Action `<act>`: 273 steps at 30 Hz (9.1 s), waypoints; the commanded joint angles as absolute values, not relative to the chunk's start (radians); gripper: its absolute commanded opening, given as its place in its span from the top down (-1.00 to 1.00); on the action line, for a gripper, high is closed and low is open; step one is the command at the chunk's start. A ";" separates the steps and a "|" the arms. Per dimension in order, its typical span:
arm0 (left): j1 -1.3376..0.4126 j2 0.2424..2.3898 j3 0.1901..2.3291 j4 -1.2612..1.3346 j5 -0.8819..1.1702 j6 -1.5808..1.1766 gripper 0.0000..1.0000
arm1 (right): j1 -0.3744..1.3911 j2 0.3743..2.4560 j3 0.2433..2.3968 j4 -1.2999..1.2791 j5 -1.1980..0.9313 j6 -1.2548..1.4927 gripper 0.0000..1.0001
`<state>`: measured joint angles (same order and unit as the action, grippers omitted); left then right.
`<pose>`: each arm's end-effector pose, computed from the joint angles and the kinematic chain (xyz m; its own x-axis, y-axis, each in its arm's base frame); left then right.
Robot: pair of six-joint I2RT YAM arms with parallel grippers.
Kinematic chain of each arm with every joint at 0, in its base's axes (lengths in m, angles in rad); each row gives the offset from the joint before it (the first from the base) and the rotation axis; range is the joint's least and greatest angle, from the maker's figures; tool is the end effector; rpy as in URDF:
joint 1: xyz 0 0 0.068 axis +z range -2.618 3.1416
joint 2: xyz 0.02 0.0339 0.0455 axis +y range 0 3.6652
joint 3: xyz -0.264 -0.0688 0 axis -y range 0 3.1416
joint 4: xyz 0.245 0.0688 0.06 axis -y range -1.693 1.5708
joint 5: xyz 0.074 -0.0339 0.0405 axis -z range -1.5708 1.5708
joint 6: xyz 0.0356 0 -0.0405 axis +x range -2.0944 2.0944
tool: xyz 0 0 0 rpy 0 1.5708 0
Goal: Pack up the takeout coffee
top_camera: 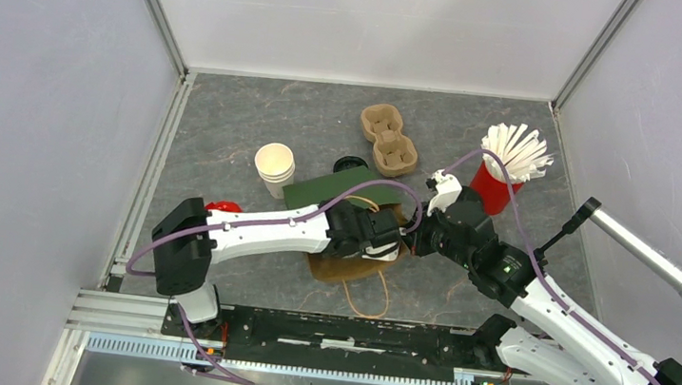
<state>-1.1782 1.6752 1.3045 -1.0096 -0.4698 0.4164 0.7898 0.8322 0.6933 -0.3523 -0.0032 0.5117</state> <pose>0.1364 -0.2873 0.2394 -0.0236 0.9997 0.0066 0.8754 0.0175 0.4831 0.1336 0.1349 0.2825 -0.6383 0.0516 -0.7681 -0.4584 0.7761 0.4331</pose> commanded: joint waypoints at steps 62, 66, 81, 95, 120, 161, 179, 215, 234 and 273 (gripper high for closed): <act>-1.156 1.553 1.470 -1.036 -0.317 0.203 0.07 | 0.818 0.810 0.717 -0.289 0.017 0.515 1.00; -1.157 1.531 1.470 -1.036 -0.292 0.181 0.02 | 0.818 0.803 0.715 -0.293 0.018 0.518 1.00; -1.149 1.418 1.460 -0.970 -0.284 0.051 -0.15 | 0.818 0.800 0.715 -0.299 0.023 0.531 1.00; -1.101 1.351 1.513 -0.925 -0.272 -0.046 -0.54 | 0.817 0.805 0.718 -0.299 0.017 0.528 1.00; -1.046 1.290 1.675 -0.964 -0.280 -0.114 -1.00 | 0.816 0.845 0.805 -0.360 0.046 0.533 1.00; -1.045 1.169 1.453 -1.006 0.563 -0.237 -0.30 | 0.811 0.919 1.086 -0.635 0.004 0.586 1.00; -1.032 1.170 1.471 -1.081 0.790 -0.280 0.00 | 0.779 0.971 1.111 -0.640 -0.065 0.555 1.00; -0.914 1.354 1.997 -1.141 0.295 -0.344 -1.00 | 0.670 1.307 1.654 -1.120 -0.377 0.521 0.92; -0.894 1.320 1.860 -1.234 0.139 -0.240 -1.00 | 0.627 1.357 1.604 -1.125 -0.293 0.530 0.04; -0.803 1.105 1.482 -1.226 -0.055 -0.757 -0.31 | 0.870 1.206 1.391 -0.593 -0.164 0.148 -0.48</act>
<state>-0.8150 1.1004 1.5185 -1.3529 -0.0582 -0.7372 0.8680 1.2533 1.4879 -0.6949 -0.1490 0.2989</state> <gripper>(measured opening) 0.695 0.748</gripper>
